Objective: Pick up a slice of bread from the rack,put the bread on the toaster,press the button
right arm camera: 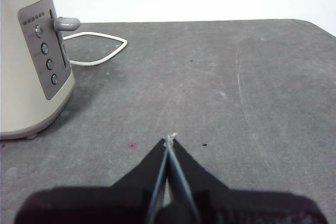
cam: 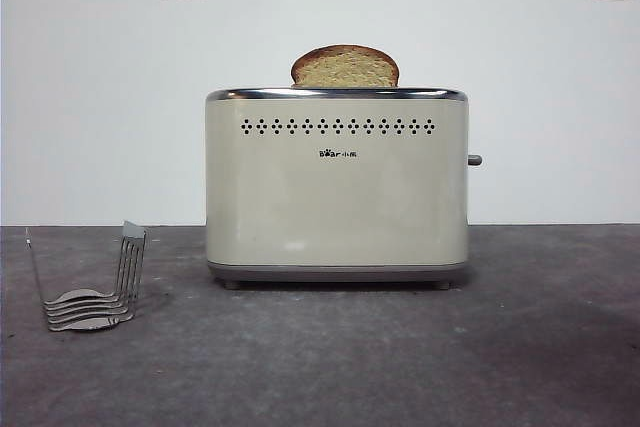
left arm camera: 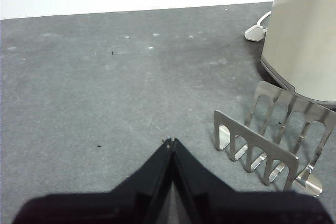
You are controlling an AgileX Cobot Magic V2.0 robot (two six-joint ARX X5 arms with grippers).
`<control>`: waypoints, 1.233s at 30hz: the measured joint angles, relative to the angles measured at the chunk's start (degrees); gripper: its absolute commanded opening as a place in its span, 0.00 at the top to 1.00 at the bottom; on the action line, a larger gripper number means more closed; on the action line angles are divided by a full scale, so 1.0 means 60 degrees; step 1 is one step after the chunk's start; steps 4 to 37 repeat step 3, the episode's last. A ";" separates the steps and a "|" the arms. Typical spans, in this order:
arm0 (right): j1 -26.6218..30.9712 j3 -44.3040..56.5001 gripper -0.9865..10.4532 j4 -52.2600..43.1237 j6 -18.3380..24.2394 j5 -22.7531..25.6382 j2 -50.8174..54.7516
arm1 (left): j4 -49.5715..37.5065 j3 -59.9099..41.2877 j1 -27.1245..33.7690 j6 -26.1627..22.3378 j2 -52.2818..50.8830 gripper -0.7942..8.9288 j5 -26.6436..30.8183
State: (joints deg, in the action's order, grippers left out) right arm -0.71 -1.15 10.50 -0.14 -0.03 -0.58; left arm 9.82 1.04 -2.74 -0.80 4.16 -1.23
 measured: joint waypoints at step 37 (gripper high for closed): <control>0.0000 0.0000 0.91 0.0000 0.0000 0.0000 0.0000 | 0.0000 0.0000 0.0000 0.0004 0.0000 0.92 0.0000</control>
